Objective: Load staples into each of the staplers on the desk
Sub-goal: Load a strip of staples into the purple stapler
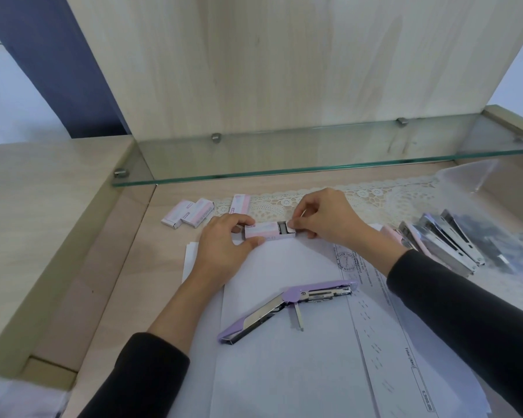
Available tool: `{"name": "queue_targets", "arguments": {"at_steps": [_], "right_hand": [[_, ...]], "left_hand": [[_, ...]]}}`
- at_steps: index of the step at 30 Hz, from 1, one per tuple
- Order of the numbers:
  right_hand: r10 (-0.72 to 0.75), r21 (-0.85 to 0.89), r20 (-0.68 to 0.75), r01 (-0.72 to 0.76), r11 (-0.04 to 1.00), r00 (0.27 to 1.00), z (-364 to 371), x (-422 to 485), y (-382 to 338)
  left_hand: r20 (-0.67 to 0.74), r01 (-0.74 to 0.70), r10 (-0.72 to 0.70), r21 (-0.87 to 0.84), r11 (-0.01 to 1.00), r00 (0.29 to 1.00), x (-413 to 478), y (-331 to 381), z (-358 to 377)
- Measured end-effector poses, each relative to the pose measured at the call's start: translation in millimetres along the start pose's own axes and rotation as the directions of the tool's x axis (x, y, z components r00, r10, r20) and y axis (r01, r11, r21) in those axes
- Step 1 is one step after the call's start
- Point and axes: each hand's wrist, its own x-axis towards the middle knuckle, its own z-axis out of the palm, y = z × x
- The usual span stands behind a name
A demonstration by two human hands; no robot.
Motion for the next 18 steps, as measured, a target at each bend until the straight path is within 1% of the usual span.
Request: {"name": "queue_targets", "arguments": {"at_steps": [4, 7, 14, 18], "right_hand": [[0.022, -0.049, -0.004, -0.022, 0.999, 1.000, 4.8, 4.4, -2.7], [0.045, -0.039, -0.018, -0.045, 0.998, 0.999, 7.3, 5.1, -4.4], [0.126, 0.119, 0.015, -0.127, 0.985, 0.992, 12.3, 3.0, -10.4], [0.156, 0.258, 0.067, -0.168, 0.951, 0.986, 14.6, 2.1, -15.4]], "left_hand": [[-0.010, -0.009, 0.009, -0.004, 1.000, 1.000, 0.1, -0.5, 0.1], [-0.025, -0.023, 0.022, -0.025, 0.999, 0.999, 0.4, -0.4, 0.9], [-0.037, -0.053, 0.051, -0.067, 0.996, 0.998, 0.5, 0.3, 2.7], [-0.041, -0.073, 0.070, -0.059, 0.996, 0.997, -0.3, 0.5, 3.0]]}}
